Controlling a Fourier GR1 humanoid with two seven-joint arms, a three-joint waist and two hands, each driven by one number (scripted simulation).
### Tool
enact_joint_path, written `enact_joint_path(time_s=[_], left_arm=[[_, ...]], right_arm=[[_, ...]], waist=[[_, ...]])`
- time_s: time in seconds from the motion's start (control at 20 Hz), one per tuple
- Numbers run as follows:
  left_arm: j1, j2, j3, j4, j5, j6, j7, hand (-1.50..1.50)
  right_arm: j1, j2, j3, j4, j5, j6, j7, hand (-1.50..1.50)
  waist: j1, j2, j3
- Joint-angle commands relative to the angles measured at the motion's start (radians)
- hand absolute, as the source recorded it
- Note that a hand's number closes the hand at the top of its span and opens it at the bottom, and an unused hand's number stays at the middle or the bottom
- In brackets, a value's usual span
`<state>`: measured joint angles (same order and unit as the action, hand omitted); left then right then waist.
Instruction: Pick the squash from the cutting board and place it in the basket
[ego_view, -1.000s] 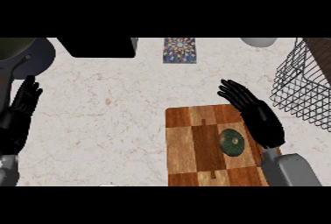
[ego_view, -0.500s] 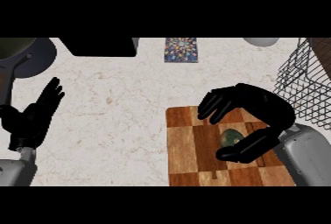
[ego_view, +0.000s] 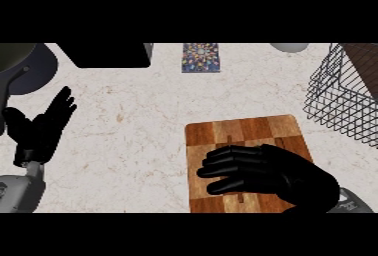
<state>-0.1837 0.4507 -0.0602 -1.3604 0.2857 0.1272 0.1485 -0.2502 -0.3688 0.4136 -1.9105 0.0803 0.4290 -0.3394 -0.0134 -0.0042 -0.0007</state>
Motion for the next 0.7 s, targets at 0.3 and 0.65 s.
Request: enact_joint_path(time_s=[0.3, 0.65], left_arm=[[-0.033, -0.005, -0.003, -0.013, -0.008, 0.010, 0.048, 0.00], [-0.021, -0.033, -0.003, 0.021, -0.022, -0.009, 0.010, 0.00]], right_arm=[[-0.225, -0.262, -0.181, -0.153, 0.216, 0.064, 0.455, -1.50], [-0.404, -0.407, -0.288, -0.049, -0.064, 0.401, 0.615, -1.50]], waist=[[-0.011, -0.006, -0.003], [0.006, 0.002, -0.001]])
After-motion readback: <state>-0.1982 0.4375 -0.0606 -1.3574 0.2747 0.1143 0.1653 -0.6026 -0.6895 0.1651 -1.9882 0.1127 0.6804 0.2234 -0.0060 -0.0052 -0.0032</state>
